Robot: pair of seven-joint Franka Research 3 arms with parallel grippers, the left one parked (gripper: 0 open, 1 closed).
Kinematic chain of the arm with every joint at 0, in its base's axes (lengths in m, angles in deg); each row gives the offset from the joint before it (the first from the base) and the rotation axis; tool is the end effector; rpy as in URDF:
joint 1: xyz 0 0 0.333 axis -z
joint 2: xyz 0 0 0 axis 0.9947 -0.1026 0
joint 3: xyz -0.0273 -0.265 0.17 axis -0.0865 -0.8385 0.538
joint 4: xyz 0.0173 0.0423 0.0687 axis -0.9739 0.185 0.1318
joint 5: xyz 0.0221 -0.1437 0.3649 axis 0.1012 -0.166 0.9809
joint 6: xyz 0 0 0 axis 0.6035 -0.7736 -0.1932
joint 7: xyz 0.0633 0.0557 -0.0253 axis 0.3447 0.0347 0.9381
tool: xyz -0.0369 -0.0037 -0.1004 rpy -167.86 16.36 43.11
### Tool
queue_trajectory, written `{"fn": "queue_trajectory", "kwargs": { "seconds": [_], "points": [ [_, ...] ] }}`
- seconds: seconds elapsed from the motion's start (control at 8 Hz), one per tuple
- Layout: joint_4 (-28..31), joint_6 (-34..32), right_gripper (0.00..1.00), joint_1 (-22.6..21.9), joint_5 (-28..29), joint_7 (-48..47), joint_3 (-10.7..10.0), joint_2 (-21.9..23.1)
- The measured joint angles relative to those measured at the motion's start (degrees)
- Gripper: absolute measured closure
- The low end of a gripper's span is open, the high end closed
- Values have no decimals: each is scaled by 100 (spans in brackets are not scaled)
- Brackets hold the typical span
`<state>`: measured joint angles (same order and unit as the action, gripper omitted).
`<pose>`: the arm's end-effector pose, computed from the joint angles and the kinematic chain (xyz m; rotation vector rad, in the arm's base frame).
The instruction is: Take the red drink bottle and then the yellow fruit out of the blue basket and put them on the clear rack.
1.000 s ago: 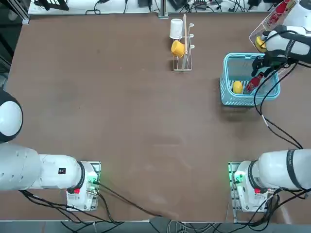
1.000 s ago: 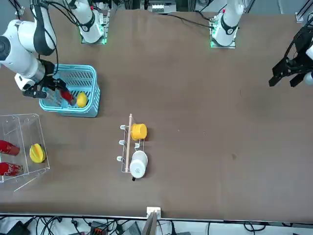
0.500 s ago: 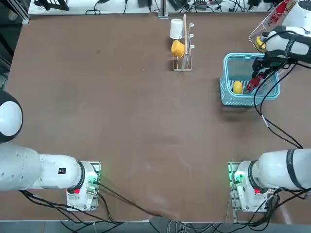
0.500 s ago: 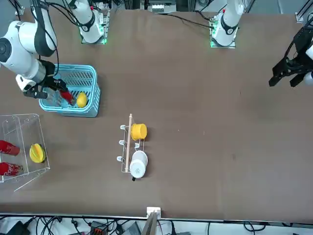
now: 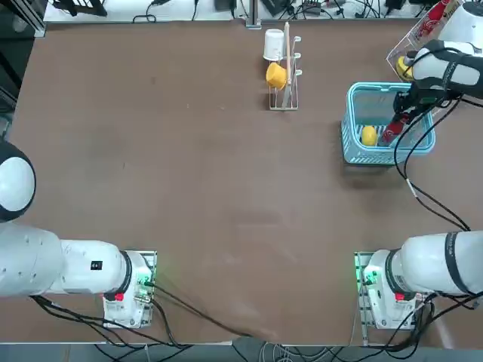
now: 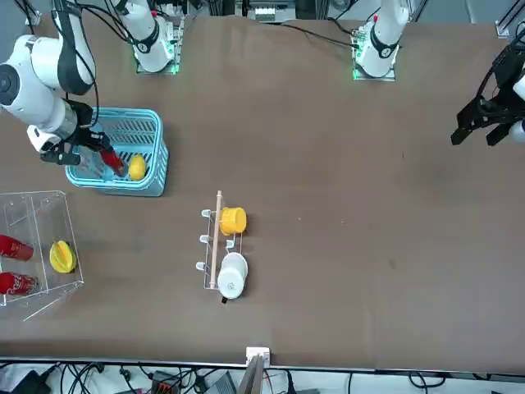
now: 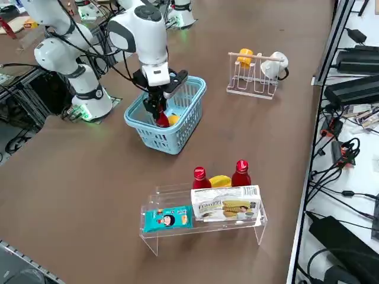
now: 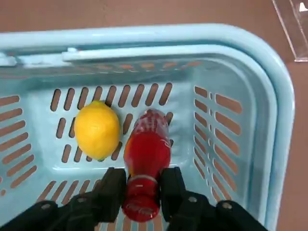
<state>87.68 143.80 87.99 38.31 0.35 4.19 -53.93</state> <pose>0.4677 -0.0730 0.3343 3.1148 -0.1350 -0.2085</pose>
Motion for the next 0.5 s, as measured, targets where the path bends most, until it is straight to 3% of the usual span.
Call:
{"fn": "queue_trajectory", "kwargs": {
  "seconds": [0.25, 0.5],
  "points": [
    [-69, -28, 62, 11, 0, -1, 0, 1],
    [-596, -669, 62, 11, 0, -1, 3, 12]
  ]
}}
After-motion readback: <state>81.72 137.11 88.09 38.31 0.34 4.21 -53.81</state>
